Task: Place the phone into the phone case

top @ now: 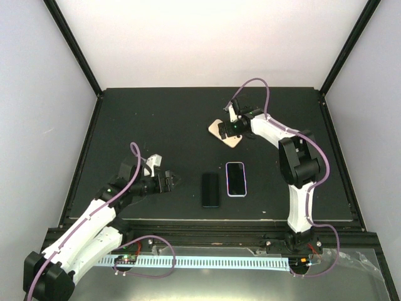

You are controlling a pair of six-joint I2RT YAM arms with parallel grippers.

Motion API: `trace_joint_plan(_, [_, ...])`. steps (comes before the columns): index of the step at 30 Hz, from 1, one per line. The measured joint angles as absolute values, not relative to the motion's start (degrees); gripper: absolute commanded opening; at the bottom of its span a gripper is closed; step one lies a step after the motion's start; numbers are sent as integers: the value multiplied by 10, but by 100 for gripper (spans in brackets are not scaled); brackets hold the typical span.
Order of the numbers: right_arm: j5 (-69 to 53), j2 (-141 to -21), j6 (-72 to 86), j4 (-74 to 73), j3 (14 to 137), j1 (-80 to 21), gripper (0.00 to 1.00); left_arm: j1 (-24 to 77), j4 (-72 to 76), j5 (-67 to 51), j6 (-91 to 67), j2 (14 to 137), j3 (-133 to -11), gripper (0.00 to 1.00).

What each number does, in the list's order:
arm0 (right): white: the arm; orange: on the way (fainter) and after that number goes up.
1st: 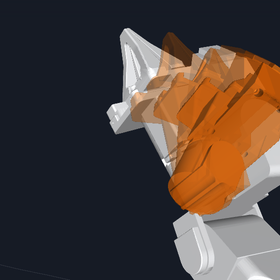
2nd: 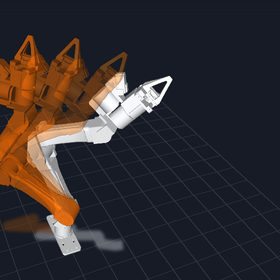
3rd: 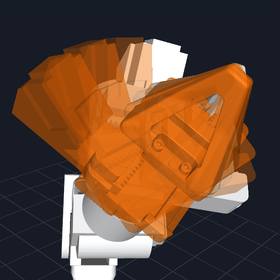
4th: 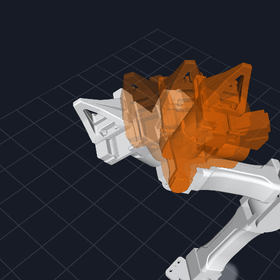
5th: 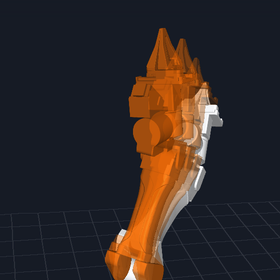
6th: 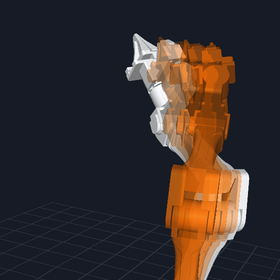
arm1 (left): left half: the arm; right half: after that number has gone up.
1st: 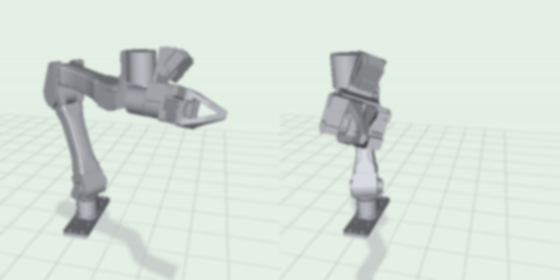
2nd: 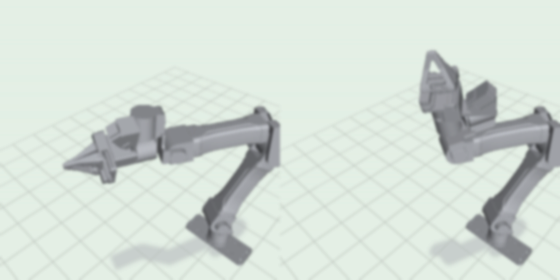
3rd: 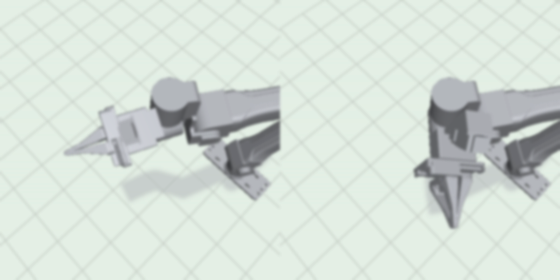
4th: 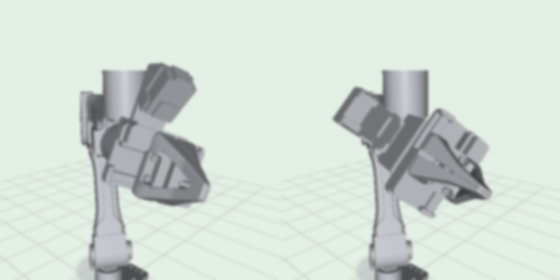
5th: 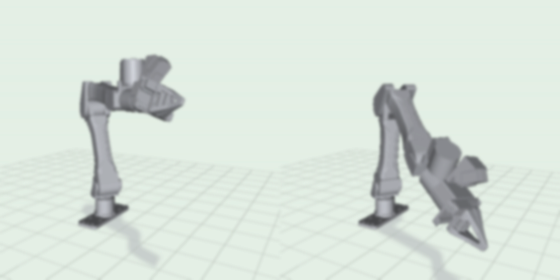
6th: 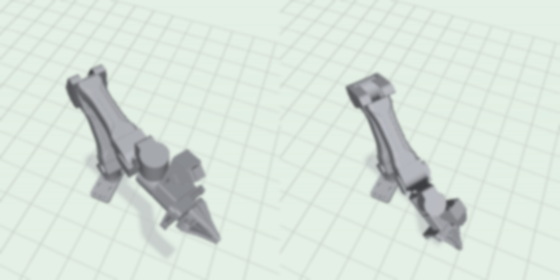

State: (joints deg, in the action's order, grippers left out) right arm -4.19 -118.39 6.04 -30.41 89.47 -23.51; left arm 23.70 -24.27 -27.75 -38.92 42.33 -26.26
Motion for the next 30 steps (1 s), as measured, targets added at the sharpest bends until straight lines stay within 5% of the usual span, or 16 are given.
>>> trace_joint_plan(30, [-4, -1245, -2, -397, 929, -255, 89, 237, -244, -270, -381, 453, -273, 99])
